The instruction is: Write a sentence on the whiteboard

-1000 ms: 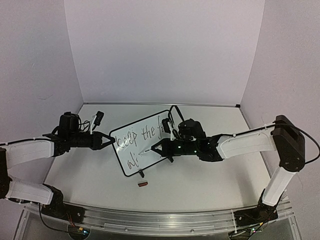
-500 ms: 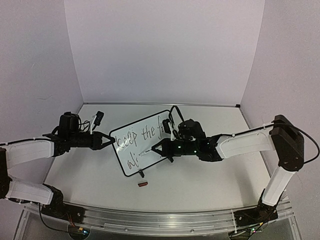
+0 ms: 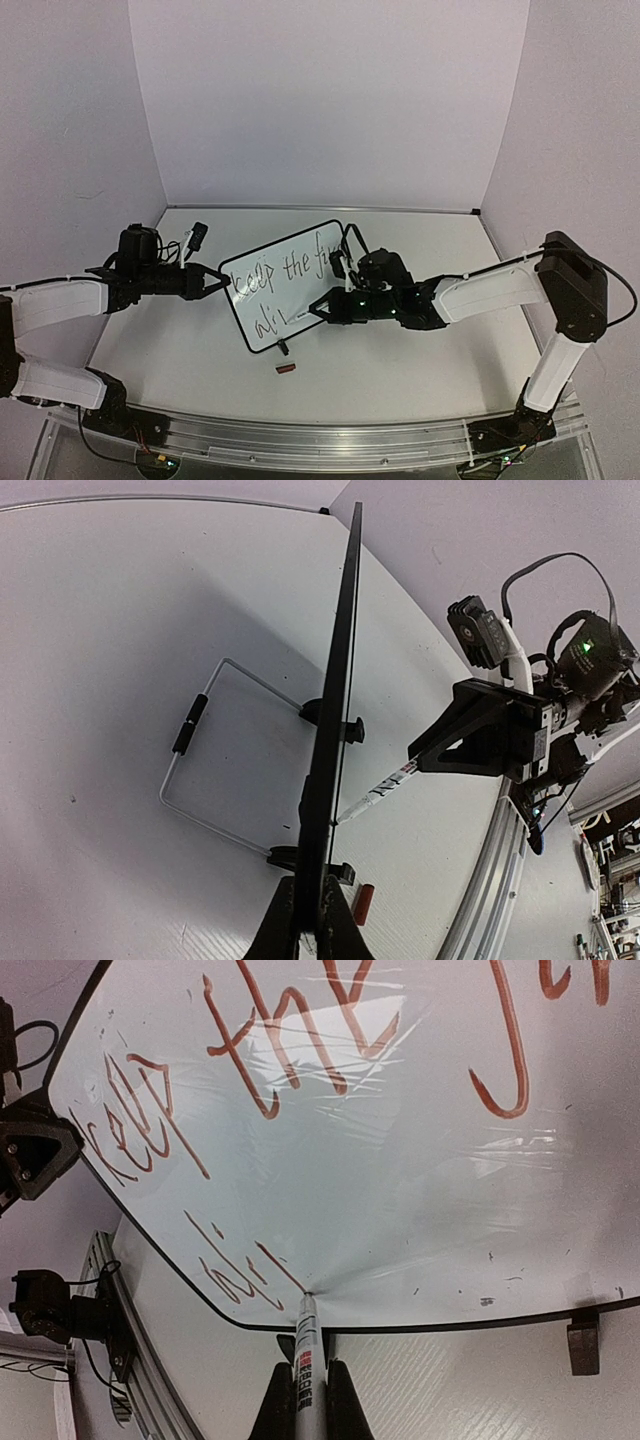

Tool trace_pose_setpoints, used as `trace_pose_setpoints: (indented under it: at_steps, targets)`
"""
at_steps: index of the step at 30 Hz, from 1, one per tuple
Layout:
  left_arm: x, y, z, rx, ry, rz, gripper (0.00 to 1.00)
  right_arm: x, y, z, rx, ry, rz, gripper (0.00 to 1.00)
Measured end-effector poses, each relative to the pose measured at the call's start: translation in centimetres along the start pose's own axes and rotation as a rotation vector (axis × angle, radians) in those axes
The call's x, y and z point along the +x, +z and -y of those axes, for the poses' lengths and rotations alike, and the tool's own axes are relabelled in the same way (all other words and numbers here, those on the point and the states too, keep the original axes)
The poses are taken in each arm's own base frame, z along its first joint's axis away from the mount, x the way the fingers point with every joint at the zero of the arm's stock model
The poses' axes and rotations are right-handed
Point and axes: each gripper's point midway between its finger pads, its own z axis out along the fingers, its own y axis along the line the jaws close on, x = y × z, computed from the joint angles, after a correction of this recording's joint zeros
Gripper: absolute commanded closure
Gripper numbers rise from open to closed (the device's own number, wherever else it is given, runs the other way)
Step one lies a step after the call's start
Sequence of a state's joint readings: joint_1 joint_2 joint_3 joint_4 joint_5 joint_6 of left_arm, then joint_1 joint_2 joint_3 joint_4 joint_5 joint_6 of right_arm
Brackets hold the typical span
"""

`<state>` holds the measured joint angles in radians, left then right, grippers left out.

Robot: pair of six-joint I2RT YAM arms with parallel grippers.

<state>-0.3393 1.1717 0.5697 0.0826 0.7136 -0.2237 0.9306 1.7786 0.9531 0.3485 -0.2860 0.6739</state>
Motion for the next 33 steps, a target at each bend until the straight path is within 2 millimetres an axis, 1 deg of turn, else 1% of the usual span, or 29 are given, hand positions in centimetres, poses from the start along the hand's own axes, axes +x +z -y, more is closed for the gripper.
trace_pose_setpoints:
  at_steps: [9, 18, 27, 30, 33]
  targets:
    - [0.0, 0.0, 0.0, 0.000, 0.000, 0.000, 1.00, -0.3, 0.0, -0.1, 0.008, -0.007, 0.008, 1.00]
    - [0.0, 0.0, 0.0, 0.000, 0.000, 0.000, 1.00, -2.0, -0.7, -0.4, 0.013, -0.019, 0.051, 1.00]
    - [0.0, 0.0, 0.0, 0.000, 0.000, 0.000, 1.00, -2.4, -0.8, -0.5, 0.011, -0.023, 0.058, 1.00]
    - [0.0, 0.0, 0.0, 0.000, 0.000, 0.000, 1.00, -3.0, -1.4, -1.0, 0.001, -0.029, 0.076, 1.00]
    - [0.0, 0.0, 0.0, 0.000, 0.000, 0.000, 1.00, -4.0, -2.5, -1.9, -0.017, -0.037, 0.110, 1.00]
